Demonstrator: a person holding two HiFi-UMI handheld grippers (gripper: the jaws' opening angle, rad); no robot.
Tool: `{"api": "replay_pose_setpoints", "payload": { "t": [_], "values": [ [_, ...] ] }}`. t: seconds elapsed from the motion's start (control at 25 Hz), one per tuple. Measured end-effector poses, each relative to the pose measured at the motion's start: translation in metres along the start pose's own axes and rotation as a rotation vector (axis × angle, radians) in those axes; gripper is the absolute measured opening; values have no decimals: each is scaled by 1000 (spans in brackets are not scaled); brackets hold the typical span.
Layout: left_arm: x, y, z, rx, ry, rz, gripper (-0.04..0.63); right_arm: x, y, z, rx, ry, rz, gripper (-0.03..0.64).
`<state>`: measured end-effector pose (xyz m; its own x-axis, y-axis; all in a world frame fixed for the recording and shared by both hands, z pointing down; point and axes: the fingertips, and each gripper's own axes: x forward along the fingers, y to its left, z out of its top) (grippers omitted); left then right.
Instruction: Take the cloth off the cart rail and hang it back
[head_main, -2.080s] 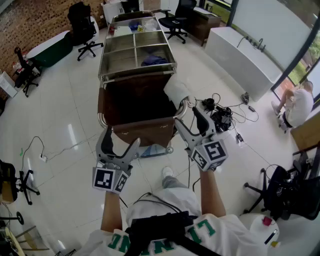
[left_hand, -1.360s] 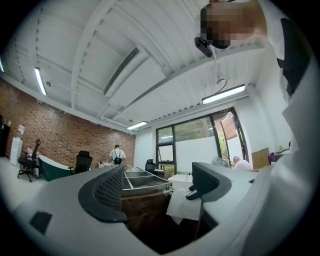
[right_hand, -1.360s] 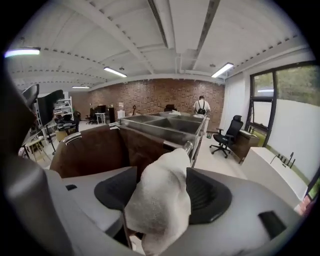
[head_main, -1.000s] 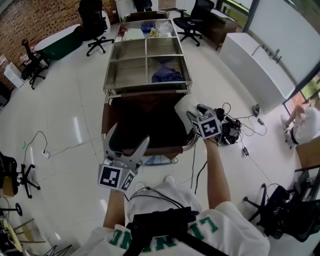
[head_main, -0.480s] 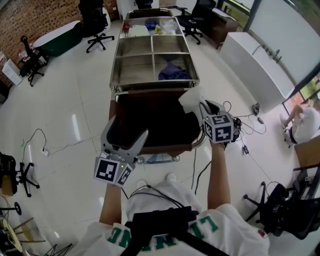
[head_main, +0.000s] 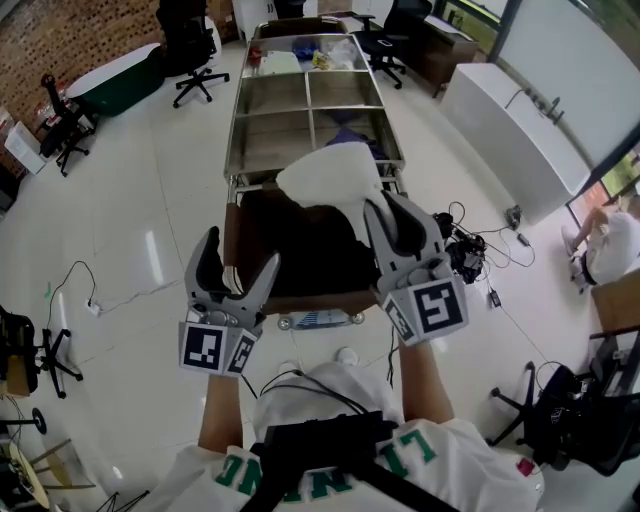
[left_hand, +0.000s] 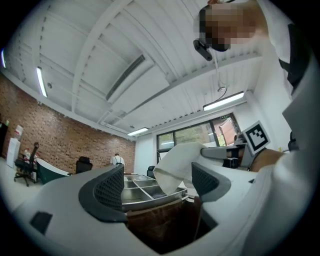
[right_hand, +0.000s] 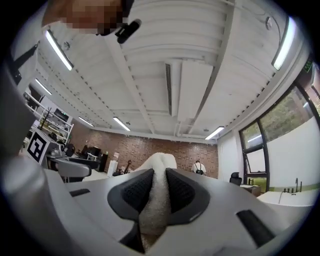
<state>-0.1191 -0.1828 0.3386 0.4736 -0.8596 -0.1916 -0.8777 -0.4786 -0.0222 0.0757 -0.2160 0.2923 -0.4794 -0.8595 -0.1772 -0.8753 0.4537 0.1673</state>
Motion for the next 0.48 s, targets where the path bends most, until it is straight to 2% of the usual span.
{"api": "replay_pose_setpoints", "payload": {
  "t": [0.12, 0.24, 0.48],
  "values": [
    [-9, 11, 3, 31, -7, 65, 418, -4, 22, 4, -15, -51, 11, 94],
    [-13, 22, 5, 36, -10, 108, 416, -2, 32, -2, 10, -52, 29, 94],
    [-16, 33, 6, 18, -12, 135, 395, 4, 37, -11, 32, -33, 46, 94]
  ]
}}
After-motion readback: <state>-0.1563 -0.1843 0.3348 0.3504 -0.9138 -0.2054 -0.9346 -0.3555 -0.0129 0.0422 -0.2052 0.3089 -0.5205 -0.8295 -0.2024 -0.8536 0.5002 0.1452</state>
